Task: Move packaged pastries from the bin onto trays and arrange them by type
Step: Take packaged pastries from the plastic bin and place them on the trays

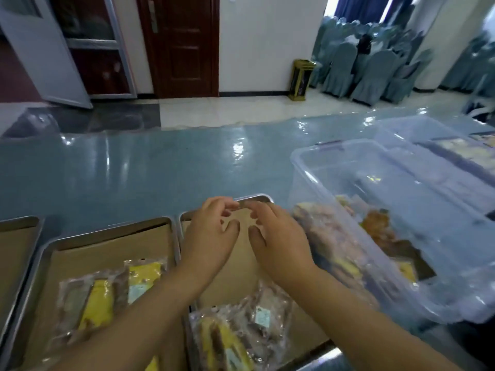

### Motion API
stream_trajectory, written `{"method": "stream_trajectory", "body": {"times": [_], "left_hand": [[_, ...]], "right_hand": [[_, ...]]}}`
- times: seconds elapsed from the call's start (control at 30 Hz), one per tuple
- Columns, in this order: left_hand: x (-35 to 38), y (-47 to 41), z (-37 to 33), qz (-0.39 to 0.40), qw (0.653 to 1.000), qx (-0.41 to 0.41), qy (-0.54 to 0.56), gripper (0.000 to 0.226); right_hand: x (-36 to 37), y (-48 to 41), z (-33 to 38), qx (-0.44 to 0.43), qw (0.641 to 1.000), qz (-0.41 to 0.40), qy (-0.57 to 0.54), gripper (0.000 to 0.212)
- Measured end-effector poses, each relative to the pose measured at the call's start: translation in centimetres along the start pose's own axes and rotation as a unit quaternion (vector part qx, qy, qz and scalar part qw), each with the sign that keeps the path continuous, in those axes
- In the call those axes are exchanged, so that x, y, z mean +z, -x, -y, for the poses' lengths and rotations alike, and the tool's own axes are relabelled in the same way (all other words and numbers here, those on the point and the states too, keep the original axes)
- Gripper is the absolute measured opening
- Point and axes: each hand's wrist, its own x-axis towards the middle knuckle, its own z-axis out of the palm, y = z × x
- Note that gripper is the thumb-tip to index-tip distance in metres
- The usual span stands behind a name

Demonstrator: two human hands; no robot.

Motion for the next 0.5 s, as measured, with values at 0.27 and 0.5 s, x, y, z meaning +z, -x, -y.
{"method": "stream_trajectory", "body": {"times": [0.27, 0.5], "left_hand": [[13.6, -1.2, -12.4, 0.026, 0.996, 0.062, 0.059, 0.03], [22.5, -2.4, -15.9, 0.061, 0.989, 0.082, -0.11, 0.045]], "right_hand": [[-12.6, 3.0, -12.5, 0.061, 0.998, -0.026, -0.006, 0.038], [-17.7, 5.4, -25.1, 0.108, 0.989, 0.049, 0.085, 0.025]]}}
